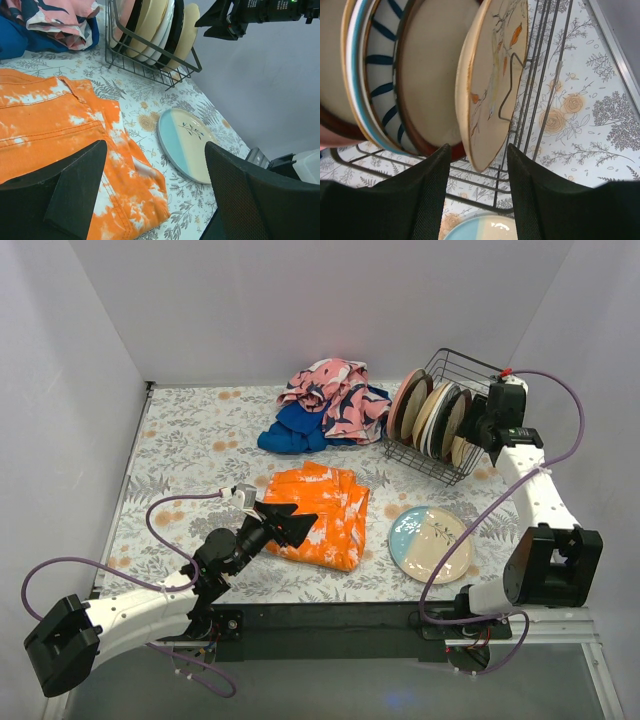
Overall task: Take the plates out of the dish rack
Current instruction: Unload the plate from the dish rack.
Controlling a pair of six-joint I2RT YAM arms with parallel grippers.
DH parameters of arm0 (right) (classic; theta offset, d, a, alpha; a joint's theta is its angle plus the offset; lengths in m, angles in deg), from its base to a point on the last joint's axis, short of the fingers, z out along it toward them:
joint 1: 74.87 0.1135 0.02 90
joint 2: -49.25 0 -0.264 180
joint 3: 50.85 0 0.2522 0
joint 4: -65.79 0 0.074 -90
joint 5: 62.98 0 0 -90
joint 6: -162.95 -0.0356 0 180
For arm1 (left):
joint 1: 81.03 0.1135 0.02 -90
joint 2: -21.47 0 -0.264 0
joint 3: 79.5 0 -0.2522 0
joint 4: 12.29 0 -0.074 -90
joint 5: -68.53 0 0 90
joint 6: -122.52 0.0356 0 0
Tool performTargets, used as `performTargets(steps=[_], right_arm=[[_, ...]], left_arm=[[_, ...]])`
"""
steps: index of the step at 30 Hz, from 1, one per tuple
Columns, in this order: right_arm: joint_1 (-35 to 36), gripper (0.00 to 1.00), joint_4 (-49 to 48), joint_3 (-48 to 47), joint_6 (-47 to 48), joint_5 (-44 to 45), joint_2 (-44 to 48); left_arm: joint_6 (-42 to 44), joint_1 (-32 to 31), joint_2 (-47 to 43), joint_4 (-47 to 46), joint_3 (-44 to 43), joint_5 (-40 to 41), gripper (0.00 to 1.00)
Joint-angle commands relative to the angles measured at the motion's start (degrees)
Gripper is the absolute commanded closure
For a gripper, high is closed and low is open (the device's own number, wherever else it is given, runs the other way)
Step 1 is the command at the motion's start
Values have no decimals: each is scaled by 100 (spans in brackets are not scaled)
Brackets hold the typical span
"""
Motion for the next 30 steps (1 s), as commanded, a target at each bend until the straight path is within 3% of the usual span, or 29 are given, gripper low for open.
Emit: performTargets(steps=[1,8,15,21,27,30], right_arm=[[-149,49,-586,-141,298,-492,-125],[-158,55,-1105,17,518,-983,-485],[-166,58,-1097,-106,553,-870,-688],[-166,66,-1106,-44,562,-879,-679],[-210,80,-1080,-88,694,-861,-591],[-219,95,-1071,-97,711,-668,-424]], left_arm=[[25,-26,27,-160,-149,-78,23],[43,-26,229,-257,-166,-175,24],[69,-26,282,-266,-193,-148,24],[87,-26,300,-292,-210,-236,24],[95,-17,291,-249,-219,-218,25],[104,-26,247,-266,-184,-210,25]])
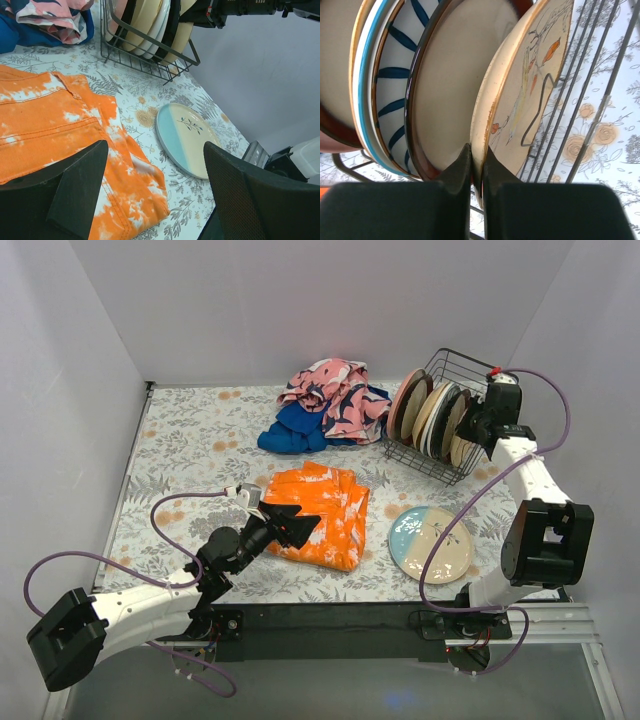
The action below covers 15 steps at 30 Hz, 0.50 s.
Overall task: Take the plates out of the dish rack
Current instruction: Unload the plate from the dish rack.
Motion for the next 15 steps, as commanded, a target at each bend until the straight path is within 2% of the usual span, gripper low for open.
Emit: performTargets(steps=[1,15], right_arm=[[-14,99,-221,-125,265,189,378],[-14,99,-220,-424,450,154,914]], left_arm=[[91,-26,-70,-54,-164,-35,25],[126,-26,-8,-1,-190,62,25]])
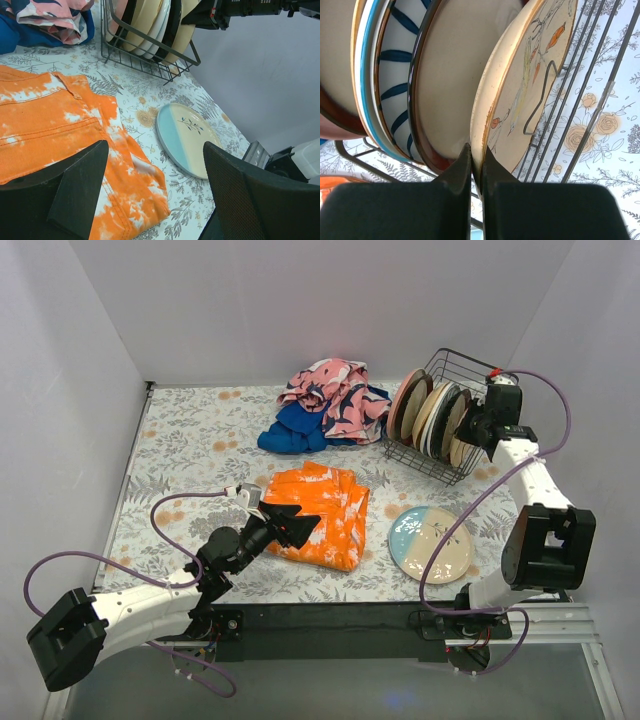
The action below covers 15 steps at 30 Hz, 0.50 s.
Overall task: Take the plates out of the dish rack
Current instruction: Unload the plate from the dish rack.
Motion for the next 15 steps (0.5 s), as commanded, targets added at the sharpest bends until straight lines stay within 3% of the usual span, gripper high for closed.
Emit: performTargets(steps=[1,15], right_arm=[[-16,99,-491,-409,535,200,862],[-16,99,-544,-742,571,94,1266]], left_arm=[[107,-17,-15,23,-223,47,25],[71,-26,64,-47,-214,-6,26]])
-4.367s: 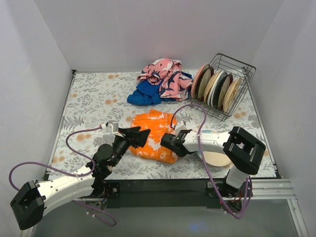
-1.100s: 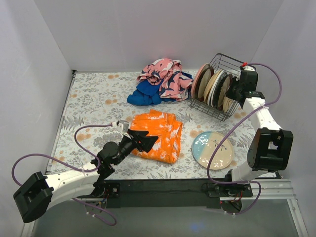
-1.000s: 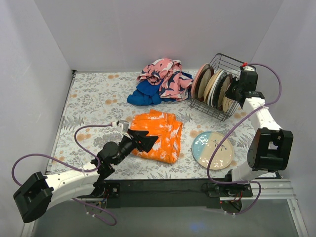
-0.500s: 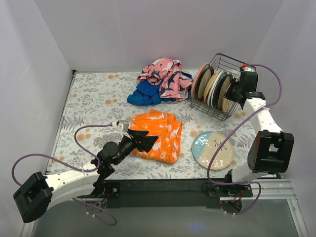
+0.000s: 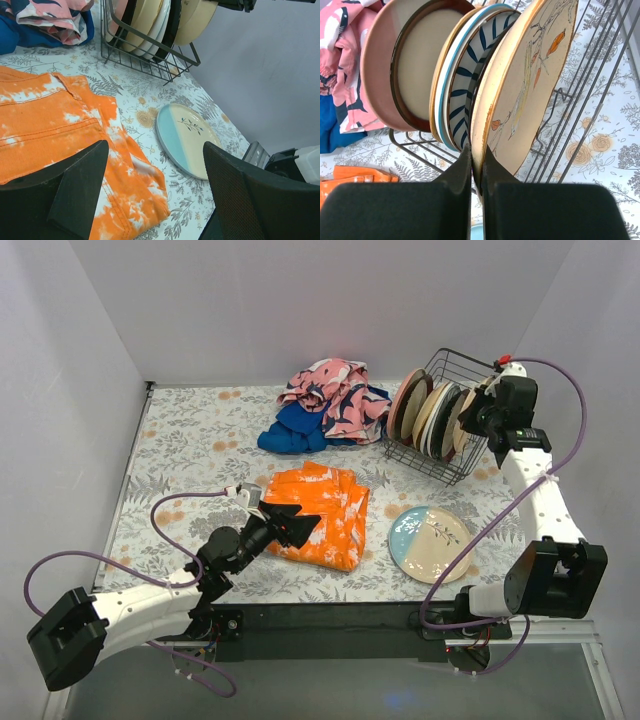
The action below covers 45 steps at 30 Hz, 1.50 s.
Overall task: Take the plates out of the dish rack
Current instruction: Unload the plate from the dish rack, then place the plate at the center of the board.
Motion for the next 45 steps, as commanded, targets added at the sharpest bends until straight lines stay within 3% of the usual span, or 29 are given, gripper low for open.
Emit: performTargets(steps=[1,15,25,33,37,41,45], right_arm=[[-86,99,-617,-642,357,361,456],[46,99,227,-1319,295,247,1001],[1328,99,1308,-2416,760,1072,1098],[2768,99,1651,-2734,883,1634,1142],[3700,99,1827,-2839,1261,2161,818],[4799,99,1810,-2770,1840,2951,755],[5712,99,1451,-2043,2429,3155,1027]], left_arm=[[71,-26,77,-15,-221,-45,26],[63,-26,-204,179,-177,332,27],[-394,-26,279,432,-475,543,27],[-1097,-17,-203,2120,-1241,1061,26],[-1720,-9,-800,2981,-1739,1237,19],[-1670,9,-784,4821,-2853,1133,18],[-1739,18,-810,5978,-3412,623,18]])
